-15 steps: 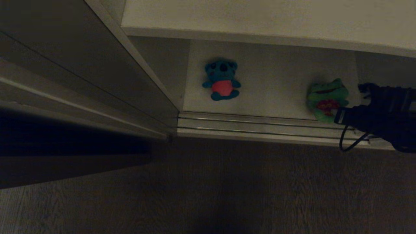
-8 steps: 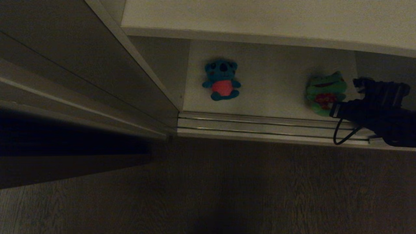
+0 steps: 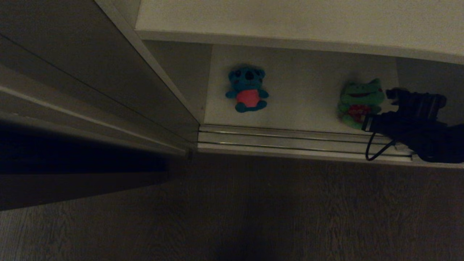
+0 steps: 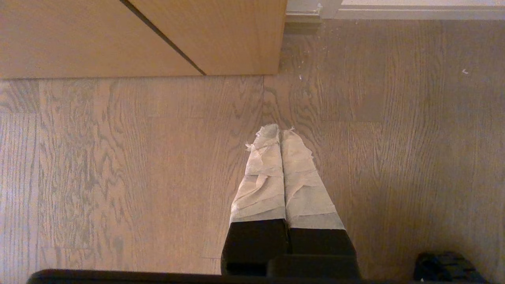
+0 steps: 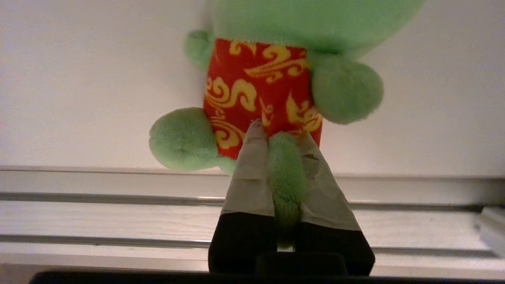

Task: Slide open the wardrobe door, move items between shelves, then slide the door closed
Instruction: Place the green doll on the lower shelf

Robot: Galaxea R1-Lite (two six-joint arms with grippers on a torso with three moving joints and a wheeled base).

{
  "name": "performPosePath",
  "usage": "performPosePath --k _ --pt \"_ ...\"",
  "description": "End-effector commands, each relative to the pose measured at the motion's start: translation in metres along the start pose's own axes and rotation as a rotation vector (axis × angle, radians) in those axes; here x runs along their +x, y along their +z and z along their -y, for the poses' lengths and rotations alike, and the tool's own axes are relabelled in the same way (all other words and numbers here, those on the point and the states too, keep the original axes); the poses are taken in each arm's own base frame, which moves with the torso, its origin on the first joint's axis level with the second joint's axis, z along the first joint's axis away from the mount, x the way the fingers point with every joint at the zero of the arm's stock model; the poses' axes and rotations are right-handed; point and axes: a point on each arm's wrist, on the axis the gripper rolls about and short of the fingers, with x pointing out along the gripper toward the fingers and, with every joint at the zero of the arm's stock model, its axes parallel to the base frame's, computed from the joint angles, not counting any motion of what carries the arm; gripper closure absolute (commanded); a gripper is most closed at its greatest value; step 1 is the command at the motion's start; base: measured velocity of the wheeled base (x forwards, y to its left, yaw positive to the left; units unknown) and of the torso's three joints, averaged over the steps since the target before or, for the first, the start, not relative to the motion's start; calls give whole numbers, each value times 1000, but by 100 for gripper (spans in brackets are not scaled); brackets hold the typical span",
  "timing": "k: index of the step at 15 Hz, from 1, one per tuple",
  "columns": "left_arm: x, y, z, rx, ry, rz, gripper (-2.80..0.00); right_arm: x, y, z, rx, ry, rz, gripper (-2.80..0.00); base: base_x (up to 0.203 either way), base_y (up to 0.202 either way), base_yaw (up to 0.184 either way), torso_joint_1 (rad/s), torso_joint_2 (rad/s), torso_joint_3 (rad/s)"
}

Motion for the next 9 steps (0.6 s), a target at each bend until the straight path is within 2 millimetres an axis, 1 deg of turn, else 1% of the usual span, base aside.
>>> performPosePath --k 1,2,7,9 --pt "0 0 0 1 1 1 0 7 -10 2 21 -15 -18 0 0 0 0 0 0 0" --pt "0 0 0 1 0 0 0 8 -10 3 35 -23 -15 0 0 0 0 0 0 0" --pt "0 0 0 1 -3 0 0 22 12 0 22 -12 69 0 0 0 0 0 0 0" --pt "0 0 0 0 0 0 0 26 10 -4 19 -5 71 0 0 0 0 0 0 0"
